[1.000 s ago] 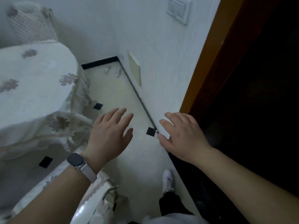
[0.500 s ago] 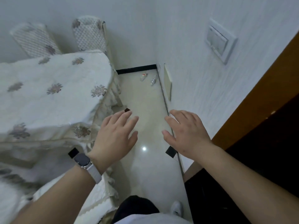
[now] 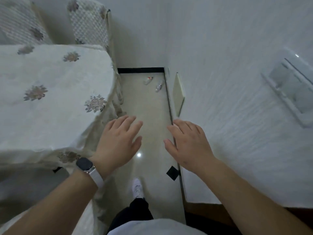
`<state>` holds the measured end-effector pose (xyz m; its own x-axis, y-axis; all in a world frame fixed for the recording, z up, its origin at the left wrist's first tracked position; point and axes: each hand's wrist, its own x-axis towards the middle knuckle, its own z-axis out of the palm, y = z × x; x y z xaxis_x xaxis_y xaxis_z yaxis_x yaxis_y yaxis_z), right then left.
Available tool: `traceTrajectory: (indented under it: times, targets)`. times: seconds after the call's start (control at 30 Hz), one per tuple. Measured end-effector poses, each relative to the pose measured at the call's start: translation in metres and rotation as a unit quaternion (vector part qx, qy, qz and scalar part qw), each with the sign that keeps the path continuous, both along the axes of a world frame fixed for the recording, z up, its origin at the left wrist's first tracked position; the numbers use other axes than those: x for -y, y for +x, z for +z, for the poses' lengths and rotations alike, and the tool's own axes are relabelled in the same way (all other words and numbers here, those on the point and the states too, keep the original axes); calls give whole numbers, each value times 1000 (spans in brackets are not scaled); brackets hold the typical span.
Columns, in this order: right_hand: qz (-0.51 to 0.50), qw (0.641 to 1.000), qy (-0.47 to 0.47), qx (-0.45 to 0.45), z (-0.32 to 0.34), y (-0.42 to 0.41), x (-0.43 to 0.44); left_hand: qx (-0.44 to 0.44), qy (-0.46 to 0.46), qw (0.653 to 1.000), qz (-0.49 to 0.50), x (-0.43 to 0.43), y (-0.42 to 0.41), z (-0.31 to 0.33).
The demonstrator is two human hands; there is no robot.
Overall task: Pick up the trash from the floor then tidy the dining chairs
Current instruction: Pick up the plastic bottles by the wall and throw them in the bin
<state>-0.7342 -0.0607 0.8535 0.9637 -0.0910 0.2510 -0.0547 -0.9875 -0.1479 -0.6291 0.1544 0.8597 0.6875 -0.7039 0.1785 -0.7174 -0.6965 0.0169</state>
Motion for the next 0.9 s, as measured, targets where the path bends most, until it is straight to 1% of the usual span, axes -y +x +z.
traceTrajectory:
  times: [0.13,0.3,0.57,0.67,0.8,0.9]
  targets:
    - [-12,1000,-18,-17,1,75,1,-13,-7,1000,-14,0,83,-5]
    - [-13,999,-40,-20,13,160,7,-2,-54,998,-27,3,171,-4]
    - [-21,998,-50,-35,15,271,33,-2,-58,998,-25,24,287,-8]
    - [-16,998,-39,-42,8,318,53,-16,-51,998,-17,39,329,-12]
    - [-7,998,-40,-38,-10,389,94,-10,-36,999,-4,70,393,-18]
    - [-9,999,-29,-42,-19,449,125,-16,-8,1000,8,96,441,-22]
